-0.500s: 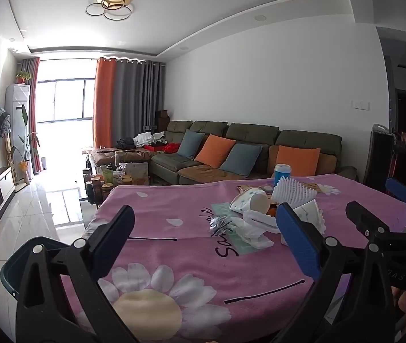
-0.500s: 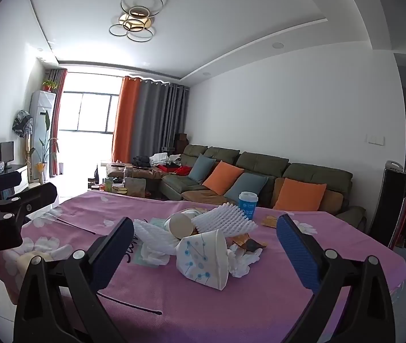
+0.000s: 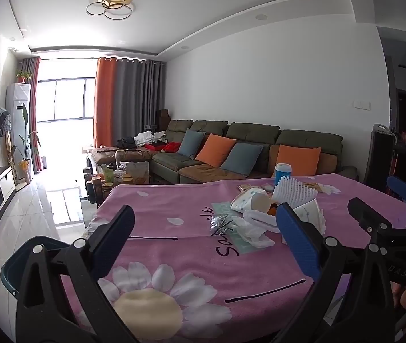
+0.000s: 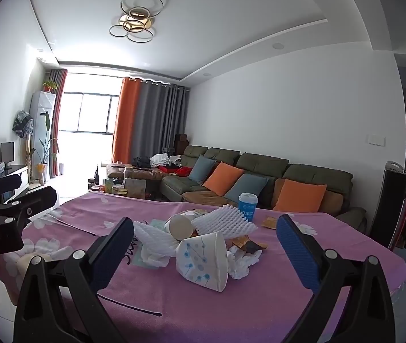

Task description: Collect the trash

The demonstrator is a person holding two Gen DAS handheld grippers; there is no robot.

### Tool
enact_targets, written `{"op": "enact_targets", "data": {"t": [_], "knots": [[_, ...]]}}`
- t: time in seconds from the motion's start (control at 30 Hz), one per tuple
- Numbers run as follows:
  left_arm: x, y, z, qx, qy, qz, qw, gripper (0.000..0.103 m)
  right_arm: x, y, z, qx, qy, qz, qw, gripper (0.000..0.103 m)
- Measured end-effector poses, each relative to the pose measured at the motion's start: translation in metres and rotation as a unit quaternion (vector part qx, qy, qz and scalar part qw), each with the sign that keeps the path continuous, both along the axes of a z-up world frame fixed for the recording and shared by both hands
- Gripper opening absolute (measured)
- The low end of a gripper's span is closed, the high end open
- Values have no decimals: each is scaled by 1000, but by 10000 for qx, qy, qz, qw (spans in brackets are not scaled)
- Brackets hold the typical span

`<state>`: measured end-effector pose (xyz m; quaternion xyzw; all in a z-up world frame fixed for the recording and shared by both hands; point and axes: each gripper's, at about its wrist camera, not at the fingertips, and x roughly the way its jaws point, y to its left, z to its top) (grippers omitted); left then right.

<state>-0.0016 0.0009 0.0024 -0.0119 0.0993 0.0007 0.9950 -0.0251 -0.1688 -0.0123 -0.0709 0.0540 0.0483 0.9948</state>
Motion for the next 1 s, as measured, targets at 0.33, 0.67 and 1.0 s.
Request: {"op": "enact_targets", "data": {"t": [0.33,0.67,1.0], "knots": [[-3,2,1,-97,10,-76,9999,98,-3,0,4,-1,-45,32,10000,96],[-1,9,3,-332,37,-81,9994,98,1,1,3,-13,-41,15,10000,96],[1,4,3,-260,73,-85,9996,98,0,-1,2,11,7,25,10000,96]]}}
